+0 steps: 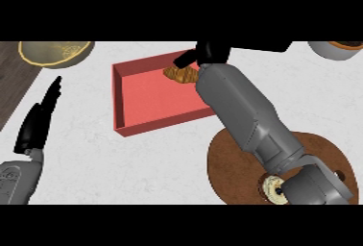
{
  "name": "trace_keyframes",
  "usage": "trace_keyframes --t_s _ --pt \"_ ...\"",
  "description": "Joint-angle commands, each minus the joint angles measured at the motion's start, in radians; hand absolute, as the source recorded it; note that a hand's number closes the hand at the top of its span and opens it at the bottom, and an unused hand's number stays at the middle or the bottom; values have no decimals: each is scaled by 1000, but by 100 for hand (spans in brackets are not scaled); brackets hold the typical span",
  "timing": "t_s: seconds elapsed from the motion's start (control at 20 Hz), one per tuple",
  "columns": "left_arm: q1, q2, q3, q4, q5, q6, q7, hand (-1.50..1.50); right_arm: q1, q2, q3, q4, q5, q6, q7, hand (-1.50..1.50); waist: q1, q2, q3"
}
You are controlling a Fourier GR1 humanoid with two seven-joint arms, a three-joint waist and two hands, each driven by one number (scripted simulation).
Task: Pick the croissant from the cutting board and place it in the cardboard box
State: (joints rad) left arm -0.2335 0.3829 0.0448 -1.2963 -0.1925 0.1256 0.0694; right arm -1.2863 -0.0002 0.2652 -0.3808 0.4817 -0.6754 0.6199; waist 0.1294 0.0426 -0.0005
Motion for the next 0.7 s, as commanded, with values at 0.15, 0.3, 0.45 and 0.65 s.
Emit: trace_keyframes --t_s 0.15,0.3,0.45,0.65 --pt "3 -19 -6 -1 -9 11 -5 0 -30 0 -14 19 -35 -182 -135 -150 -1 -3 0" --pt "46 -28 -6 23 -31 43 -42 0 4 0 -46 -44 -76 -290 -228 -150 -30 -11 0" --pt "25 14 41 34 9 1 -25 0 24 0 -79 -70 -142 -330 -276 -150 -41 -18 1" --pt "48 25 54 8 8 -3 14 0 114 0 -116 -162 -216 -312 -411 -150 -88 -34 2"
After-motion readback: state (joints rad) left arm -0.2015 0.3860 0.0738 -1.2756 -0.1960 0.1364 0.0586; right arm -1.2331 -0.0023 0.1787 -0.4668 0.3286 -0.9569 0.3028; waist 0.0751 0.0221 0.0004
